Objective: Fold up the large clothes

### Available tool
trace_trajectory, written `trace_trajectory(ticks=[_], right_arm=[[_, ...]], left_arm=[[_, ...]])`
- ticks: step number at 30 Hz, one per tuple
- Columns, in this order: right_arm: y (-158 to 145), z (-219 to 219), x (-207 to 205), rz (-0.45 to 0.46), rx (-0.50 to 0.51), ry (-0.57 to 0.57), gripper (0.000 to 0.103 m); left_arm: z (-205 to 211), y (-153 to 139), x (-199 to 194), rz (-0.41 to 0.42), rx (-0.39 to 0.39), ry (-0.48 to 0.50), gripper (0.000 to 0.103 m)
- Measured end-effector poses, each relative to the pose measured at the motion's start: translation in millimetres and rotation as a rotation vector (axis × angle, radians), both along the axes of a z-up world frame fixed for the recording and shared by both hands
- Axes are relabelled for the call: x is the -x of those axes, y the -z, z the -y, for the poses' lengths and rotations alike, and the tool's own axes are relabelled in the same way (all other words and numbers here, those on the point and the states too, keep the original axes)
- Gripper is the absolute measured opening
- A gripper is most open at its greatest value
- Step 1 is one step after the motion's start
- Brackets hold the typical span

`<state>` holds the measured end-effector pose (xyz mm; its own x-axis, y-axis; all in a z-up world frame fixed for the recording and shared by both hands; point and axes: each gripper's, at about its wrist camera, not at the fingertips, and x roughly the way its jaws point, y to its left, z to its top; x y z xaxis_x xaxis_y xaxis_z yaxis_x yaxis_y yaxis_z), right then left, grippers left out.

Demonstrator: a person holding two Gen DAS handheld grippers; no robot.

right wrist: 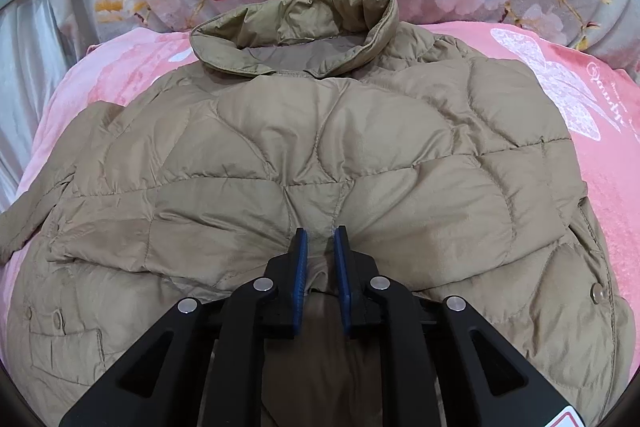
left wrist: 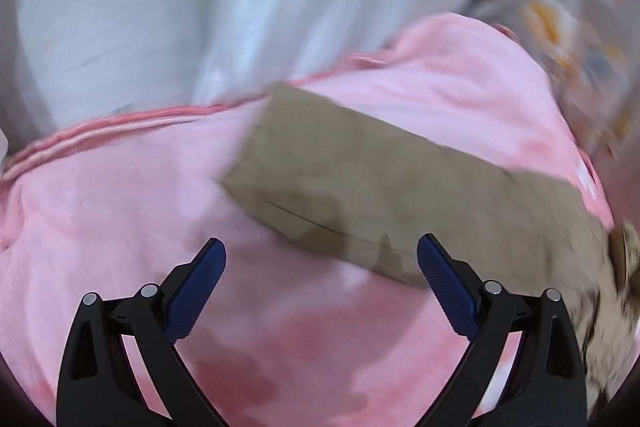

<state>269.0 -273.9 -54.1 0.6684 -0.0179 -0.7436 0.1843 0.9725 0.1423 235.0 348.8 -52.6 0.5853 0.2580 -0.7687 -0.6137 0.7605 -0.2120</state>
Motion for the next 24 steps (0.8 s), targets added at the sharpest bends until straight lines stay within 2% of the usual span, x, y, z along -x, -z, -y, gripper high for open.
trace_trajectory(ticks=[1, 2, 3, 5, 7, 9, 10, 13, 17, 21, 24], right_arm=[[-0.9, 0.5, 1.2, 0.003, -0.001, 0.005, 0.016], [-3.2, 1.4, 4.0, 0.009, 0.001, 0.018, 0.023], [-6.0, 1.9, 7.6, 0.017, 0.004, 0.028, 0.035], [-12.6, 1.4, 17.9, 0.040, 0.027, 0.055, 0.053], [-19.8, 1.7, 29.5, 0.059, 0.045, 0.074, 0.058], [-27.0, 2.2, 42.3, 0.053, 0.053, 0.091, 0.058], [-29.5, 2.9, 47.3, 0.047, 0.048, 0.098, 0.058], [-34.7, 6.2, 65.7, 0.003, 0.000, 0.113, 0.058], [-39.8, 6.2, 93.9, -0.019, -0.044, 0.119, 0.059], [-40.9, -0.4, 114.0, -0.024, -0.057, 0.101, 0.059], [-39.9, -7.4, 124.0, -0.026, -0.032, 0.086, 0.059]], left_arm=[[-15.6, 5.1, -2.9, 0.007, 0.047, -0.009, 0.091], [-21.4, 7.3, -6.5, 0.008, 0.069, -0.008, 0.084], [-25.7, 10.0, -10.5, 0.009, 0.087, -0.005, 0.079], [-29.0, 18.2, -27.0, -0.017, 0.128, 0.034, 0.051], [-22.4, 17.7, -38.7, -0.037, 0.147, 0.046, 0.031], [-12.1, 7.0, -43.4, -0.024, 0.092, 0.054, 0.022], [-4.5, -0.9, -44.4, -0.010, 0.061, 0.067, 0.010], [26.3, -37.2, -48.1, 0.073, -0.004, 0.131, 0.007], [95.6, -90.6, -55.9, 0.173, -0.061, 0.278, 0.006], [184.6, -129.7, -46.5, 0.254, -0.046, 0.487, 0.005], [263.6, -135.2, -38.5, 0.257, -0.012, 0.679, 0.006]])
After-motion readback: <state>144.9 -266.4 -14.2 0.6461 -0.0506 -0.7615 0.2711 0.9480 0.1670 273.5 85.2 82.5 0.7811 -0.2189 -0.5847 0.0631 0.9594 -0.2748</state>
